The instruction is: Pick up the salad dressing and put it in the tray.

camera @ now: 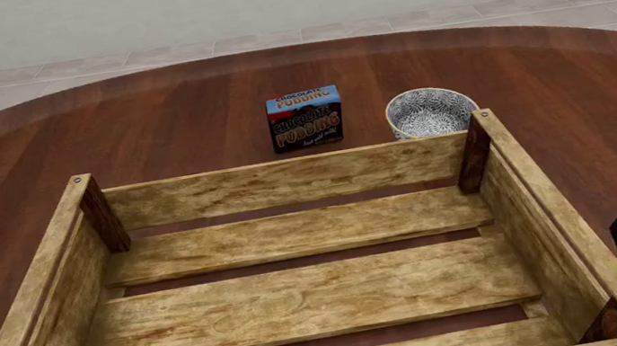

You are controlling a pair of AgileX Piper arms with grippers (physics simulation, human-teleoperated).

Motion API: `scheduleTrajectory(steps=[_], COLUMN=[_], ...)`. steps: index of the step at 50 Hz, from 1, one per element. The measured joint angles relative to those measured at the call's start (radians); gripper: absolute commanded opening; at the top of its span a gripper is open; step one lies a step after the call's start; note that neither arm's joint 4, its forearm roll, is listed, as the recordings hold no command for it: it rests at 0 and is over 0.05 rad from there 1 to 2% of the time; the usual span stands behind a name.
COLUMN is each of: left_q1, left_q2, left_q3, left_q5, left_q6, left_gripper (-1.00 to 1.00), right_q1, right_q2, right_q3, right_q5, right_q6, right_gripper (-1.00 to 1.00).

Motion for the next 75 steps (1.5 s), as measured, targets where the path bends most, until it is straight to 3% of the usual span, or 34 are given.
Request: scheduleTrajectory(steps=[46, 47, 55, 75], left_q1=[0.014, 0.013, 0.009, 0.024], left_q2=[0.046, 0.049, 0.06, 0.016], left_q3=[0.079, 0.081, 0.084, 0.035], left_q5=[-0.062, -0.065, -0.081, 0.011], left_q6=[0.027, 0.027, 0.012, -0.003], left_gripper=[1.0, -1.0, -1.0, -1.0], right_q1=[-0.011, -0.011, -0.013, -0.015], right_q2=[0.01, 0.01, 0.012, 0.015], right_q3=[0.002, 0.002, 0.001, 0.002], right_q5=[-0.003, -0.003, -0.004, -0.009], right_q6=[0.015, 0.015, 0.016, 0.014], right_gripper=[1.0, 1.0, 1.0, 1.0])
